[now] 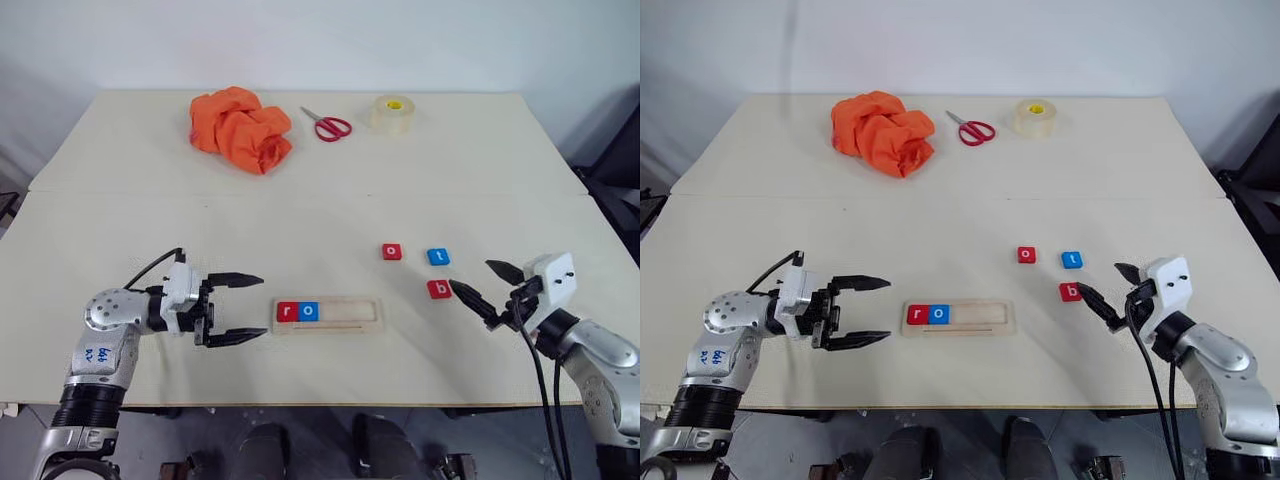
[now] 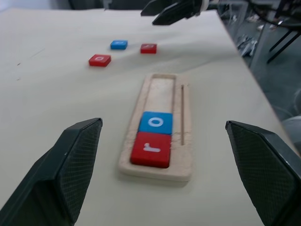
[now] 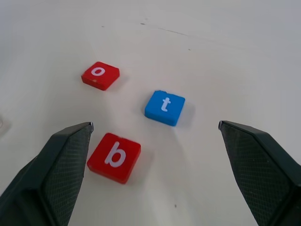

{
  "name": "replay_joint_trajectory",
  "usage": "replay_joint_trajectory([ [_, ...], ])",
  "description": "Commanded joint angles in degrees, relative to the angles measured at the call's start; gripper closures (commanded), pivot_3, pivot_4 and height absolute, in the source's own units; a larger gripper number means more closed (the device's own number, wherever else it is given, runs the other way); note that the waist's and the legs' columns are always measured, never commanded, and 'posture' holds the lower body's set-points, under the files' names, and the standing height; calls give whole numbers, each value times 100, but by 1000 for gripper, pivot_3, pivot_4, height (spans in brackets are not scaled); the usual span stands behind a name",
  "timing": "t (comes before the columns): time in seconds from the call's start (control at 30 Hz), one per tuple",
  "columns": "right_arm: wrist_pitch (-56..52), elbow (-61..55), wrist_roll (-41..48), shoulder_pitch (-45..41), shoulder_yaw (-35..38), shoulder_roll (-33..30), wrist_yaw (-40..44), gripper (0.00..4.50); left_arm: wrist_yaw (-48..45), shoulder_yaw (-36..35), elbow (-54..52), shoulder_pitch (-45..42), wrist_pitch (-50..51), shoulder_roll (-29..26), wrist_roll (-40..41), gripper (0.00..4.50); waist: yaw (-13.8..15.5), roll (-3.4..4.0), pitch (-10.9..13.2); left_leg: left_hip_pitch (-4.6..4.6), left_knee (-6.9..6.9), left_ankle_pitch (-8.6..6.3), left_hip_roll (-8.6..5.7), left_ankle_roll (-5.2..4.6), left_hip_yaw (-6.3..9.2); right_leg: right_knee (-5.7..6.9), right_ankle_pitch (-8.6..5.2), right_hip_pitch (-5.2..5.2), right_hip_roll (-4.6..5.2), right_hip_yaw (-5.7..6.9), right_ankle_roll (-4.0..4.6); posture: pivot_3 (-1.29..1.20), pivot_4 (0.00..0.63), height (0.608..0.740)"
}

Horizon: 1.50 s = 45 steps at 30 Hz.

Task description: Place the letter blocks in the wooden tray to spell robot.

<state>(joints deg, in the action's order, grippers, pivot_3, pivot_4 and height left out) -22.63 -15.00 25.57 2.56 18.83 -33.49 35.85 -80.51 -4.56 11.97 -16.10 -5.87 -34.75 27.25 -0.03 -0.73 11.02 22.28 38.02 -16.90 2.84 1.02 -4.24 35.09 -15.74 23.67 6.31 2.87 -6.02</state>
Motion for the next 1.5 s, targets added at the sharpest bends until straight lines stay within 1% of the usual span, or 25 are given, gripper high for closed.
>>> replay_joint_trajectory([
  [0.03,-241,-746,132,278,197,122,-365,0,-327,-60,228,-39,-205,54,150,38,1,-1,0,2,0,0,1,0,1,0,0,1,-1,1,0,0,150,740],
  [0.3,-810,-1485,277,588,281,305,-962,0,-589,17,552,-385,-242,208,99,38,-1,-1,0,2,1,1,0,-2,5,0,0,-1,-2,1,-1,0,150,740],
  [0.5,-1125,-1728,344,460,204,290,-1178,0,-582,20,495,-425,-202,255,108,38,-11,-2,0,1,0,1,1,-3,5,-1,0,0,-3,1,0,0,150,740],
  [0.7,-1914,-2029,616,289,15,153,-1286,0,-478,-24,329,-312,-191,251,125,38,-5,-2,0,2,0,1,1,-3,8,-1,0,-1,-2,2,1,0,150,740],
  [0.8,-2111,-2132,681,219,-76,229,-1403,0,-414,-42,232,-226,-191,246,126,38,-5,-2,0,4,0,0,1,-4,11,-2,-1,-1,-2,4,2,0,150,740],
  [0.93,-2255,-1922,456,-19,-543,575,-1796,0,-279,-87,20,-3,-262,309,169,38,-22,-3,-1,4,-1,0,3,-5,10,-3,-1,0,-3,3,3,0,150,740],
  [1.1,-2185,-1652,161,-89,-785,806,-2077,0,-128,-160,-284,267,-195,291,220,38,-6,-3,-1,7,-2,0,2,-5,13,-4,-3,0,-1,7,6,0,150,740],
  [1.33,-2048,-1306,-177,-119,-932,898,-2200,0,5,-222,-509,490,-131,271,231,38,-8,-3,-2,7,-2,-2,-1,-8,14,-6,-3,0,2,8,6,0,150,740],
  [1.47,-1974,-1037,-322,-174,-951,1052,-2278,0,72,-192,-577,525,-117,305,224,38,-11,-9,-5,6,-2,-2,0,-8,14,-6,-3,-1,1,8,6,0,150,740],
  [1.5,-1950,-1005,-338,-178,-942,1094,-2298,396,84,-186,-594,530,-112,310,228,0,-12,-11,-6,6,-2,-2,0,-8,14,-6,-3,-1,2,8,6,0,150,740],
])
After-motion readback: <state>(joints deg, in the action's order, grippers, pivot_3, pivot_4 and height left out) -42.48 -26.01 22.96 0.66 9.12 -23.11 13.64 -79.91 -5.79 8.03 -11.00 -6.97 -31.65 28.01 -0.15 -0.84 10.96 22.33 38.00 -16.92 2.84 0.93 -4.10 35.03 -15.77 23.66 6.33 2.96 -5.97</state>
